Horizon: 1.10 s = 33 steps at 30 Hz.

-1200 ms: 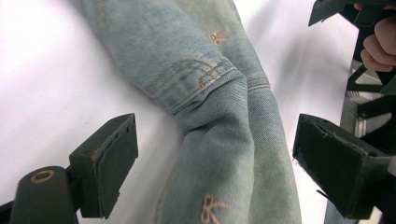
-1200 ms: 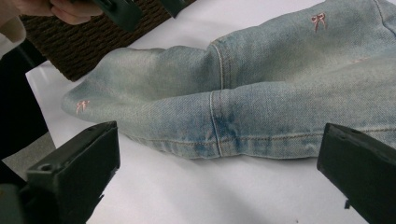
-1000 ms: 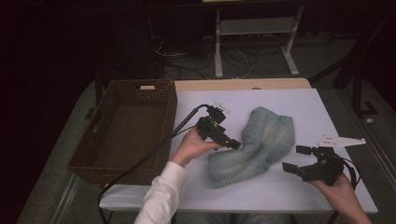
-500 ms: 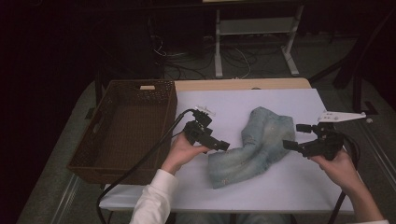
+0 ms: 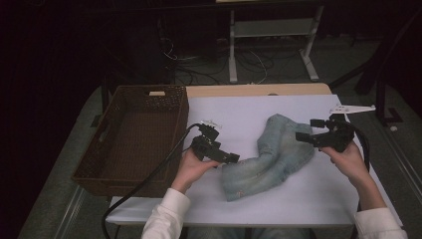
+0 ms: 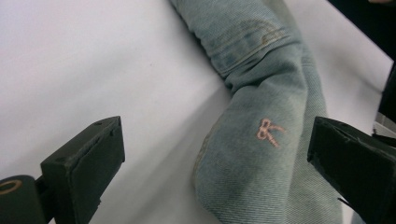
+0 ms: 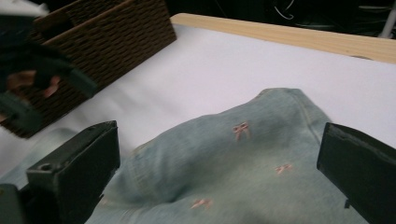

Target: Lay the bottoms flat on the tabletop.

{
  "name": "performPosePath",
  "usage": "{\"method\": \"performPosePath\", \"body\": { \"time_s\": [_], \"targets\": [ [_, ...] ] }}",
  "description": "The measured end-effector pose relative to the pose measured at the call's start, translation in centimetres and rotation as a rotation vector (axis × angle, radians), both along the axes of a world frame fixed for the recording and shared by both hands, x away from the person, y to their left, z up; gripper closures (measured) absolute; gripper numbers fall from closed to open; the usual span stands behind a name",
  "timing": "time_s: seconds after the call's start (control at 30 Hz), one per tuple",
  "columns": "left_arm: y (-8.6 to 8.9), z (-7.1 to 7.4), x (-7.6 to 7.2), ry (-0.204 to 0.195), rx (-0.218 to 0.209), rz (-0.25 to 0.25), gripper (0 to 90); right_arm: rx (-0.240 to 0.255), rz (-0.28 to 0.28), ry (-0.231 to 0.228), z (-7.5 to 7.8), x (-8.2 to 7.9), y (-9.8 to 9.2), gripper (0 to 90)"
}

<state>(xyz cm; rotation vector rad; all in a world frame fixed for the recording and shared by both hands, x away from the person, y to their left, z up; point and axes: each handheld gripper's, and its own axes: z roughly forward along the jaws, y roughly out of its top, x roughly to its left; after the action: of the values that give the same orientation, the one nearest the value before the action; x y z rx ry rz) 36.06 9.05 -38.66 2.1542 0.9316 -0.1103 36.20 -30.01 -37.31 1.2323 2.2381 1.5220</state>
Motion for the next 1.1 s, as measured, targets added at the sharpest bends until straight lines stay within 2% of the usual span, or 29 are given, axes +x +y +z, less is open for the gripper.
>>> {"method": "performPosePath", "body": {
  "time_s": [0.13,0.27,0.43,0.6,0.73,0.83,0.9,1.0,1.07,1.1],
  "targets": [
    [-0.1,-0.3,-0.3,-0.004,-0.02,0.017,3.4,0.015,-0.017,0.019,-0.6,1.4,-0.1,0.0],
    [0.2,-0.8,-0.7,-0.002,-0.014,0.029,5.2,0.017,-0.032,0.037,-1.2,2.4,-0.1,0.0],
    [0.0,-1.4,-1.5,0.006,0.008,0.018,6.3,-0.017,-0.049,0.059,-2.0,3.7,-0.1,0.0],
    [-0.6,-2.0,-2.5,0.034,0.001,-0.01,14.4,-0.056,-0.075,0.08,-3.1,5.0,-0.2,0.0],
    [-0.8,-2.4,-3.2,0.049,0.03,-0.019,20.5,-0.076,-0.104,0.112,-4.2,5.8,-0.5,0.0],
    [-0.8,-2.6,-3.8,0.052,0.043,0.001,31.0,-0.086,-0.114,0.131,-4.9,6.4,-0.6,0.0],
    [-0.4,-2.7,-4.0,0.074,0.015,0.018,39.4,-0.108,-0.119,0.142,-5.3,7.2,-0.4,0.0],
    [0.6,-3.2,-4.4,0.132,-0.065,0.051,50.2,-0.133,-0.115,0.146,-5.7,8.0,0.0,0.0],
    [0.9,-3.5,-4.4,0.157,-0.083,0.049,57.2,-0.155,-0.123,0.146,-5.9,8.5,0.1,0.0],
    [0.9,-3.5,-4.4,0.153,-0.08,0.048,60.2,-0.16,-0.127,0.155,-6.1,8.9,0.1,0.0]
  ]
}}
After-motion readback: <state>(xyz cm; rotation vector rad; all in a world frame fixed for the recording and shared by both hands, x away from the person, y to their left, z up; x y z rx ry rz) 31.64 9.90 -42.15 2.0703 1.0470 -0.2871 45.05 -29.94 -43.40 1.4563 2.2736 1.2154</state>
